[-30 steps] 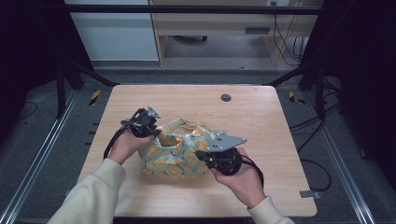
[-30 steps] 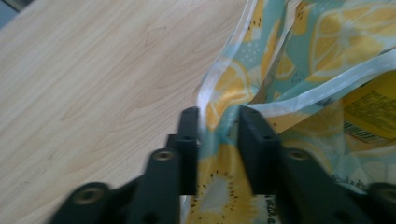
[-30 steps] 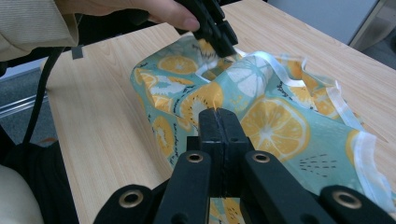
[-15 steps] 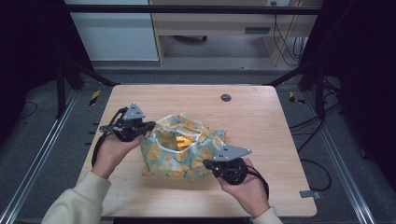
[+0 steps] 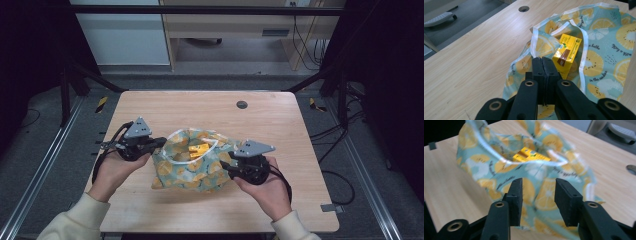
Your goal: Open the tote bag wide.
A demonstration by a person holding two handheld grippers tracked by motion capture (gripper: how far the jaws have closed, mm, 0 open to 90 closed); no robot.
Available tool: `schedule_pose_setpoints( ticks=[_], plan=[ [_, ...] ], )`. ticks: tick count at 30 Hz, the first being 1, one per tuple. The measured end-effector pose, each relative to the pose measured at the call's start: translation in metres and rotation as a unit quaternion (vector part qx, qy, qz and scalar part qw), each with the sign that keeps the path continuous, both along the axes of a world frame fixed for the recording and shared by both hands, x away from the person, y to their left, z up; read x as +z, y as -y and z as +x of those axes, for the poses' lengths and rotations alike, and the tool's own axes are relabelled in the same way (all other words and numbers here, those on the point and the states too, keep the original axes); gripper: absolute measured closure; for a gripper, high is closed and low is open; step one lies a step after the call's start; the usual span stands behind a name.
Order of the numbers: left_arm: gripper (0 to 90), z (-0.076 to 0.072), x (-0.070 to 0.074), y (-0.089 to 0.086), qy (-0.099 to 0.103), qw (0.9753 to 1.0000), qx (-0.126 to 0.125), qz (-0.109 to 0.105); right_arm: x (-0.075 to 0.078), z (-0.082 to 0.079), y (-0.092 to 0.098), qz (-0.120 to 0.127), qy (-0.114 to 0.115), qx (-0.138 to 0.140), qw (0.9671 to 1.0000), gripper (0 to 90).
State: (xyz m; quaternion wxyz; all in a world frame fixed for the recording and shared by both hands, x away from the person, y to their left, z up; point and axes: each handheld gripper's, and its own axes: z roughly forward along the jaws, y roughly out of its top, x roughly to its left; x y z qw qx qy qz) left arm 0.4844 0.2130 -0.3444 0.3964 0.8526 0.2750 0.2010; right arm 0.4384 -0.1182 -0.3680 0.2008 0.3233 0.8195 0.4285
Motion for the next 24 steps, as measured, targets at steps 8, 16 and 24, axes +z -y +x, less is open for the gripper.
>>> schedule_pose_setpoints(
  ticks=[8,16,24],
  plan=[
    [89.8,0.002,-0.004,0.002,-0.008,0.9999,-0.004,0.01,0.003,0.047,-0.004,-0.03,-0.014,-0.029,0.999,56.2],
    [89.8,0.004,-0.005,0.001,-0.012,0.9998,-0.003,0.015,-0.011,0.1,-0.015,-0.031,-0.076,-0.037,0.9959,51.1],
    [89.8,0.003,-0.006,0.001,-0.013,0.9998,-0.005,0.017,-0.022,0.119,-0.029,-0.049,-0.11,-0.037,0.9921,58.6]
  ],
)
